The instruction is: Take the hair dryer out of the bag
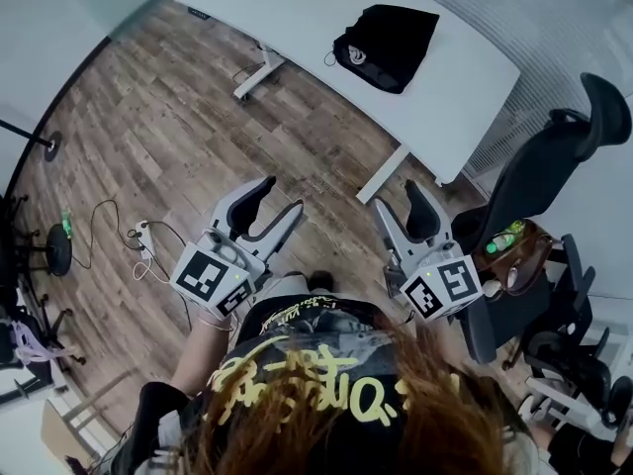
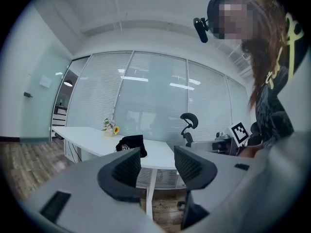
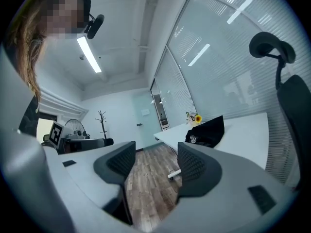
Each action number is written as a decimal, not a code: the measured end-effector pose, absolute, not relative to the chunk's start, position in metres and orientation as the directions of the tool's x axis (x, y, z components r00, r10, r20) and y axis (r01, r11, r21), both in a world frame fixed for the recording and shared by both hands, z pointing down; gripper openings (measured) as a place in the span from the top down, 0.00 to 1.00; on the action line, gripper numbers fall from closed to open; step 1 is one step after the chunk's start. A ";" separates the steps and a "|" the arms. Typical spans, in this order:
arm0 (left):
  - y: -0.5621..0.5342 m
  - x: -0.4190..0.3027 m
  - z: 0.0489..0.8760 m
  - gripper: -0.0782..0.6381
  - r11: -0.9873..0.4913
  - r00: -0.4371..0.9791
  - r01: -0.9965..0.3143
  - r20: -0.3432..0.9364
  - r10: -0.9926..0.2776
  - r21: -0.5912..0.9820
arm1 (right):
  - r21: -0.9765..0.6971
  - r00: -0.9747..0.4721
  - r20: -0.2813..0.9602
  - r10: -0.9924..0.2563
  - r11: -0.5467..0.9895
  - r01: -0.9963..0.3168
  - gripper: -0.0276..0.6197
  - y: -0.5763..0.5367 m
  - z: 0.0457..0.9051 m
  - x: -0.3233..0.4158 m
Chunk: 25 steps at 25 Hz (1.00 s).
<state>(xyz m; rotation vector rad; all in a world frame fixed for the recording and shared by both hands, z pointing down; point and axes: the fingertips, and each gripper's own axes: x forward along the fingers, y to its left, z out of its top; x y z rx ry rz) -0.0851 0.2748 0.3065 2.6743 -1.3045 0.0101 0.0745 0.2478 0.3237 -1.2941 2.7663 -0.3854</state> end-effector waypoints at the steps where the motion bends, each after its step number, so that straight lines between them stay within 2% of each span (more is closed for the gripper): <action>1: 0.275 -0.088 0.308 0.60 -0.597 0.612 -0.788 0.082 -0.787 0.151 | -0.252 -0.650 0.052 -0.758 0.620 -0.743 0.57 0.248 0.325 0.072; 13: 0.271 -0.096 0.297 0.61 -0.559 0.570 -0.816 0.045 -0.820 0.150 | -0.250 -0.668 0.051 -0.742 0.638 -0.728 0.57 0.242 0.324 0.069; 17: 0.275 -0.104 0.311 0.61 -0.542 0.559 -0.824 0.080 -0.825 0.162 | -0.269 -0.679 0.070 -0.731 0.642 -0.718 0.57 0.240 0.334 0.060; 25: 0.241 -0.126 0.325 0.61 -0.544 0.562 -0.820 0.069 -0.824 0.180 | -0.213 -0.669 0.077 -0.739 0.643 -0.735 0.57 0.209 0.333 0.044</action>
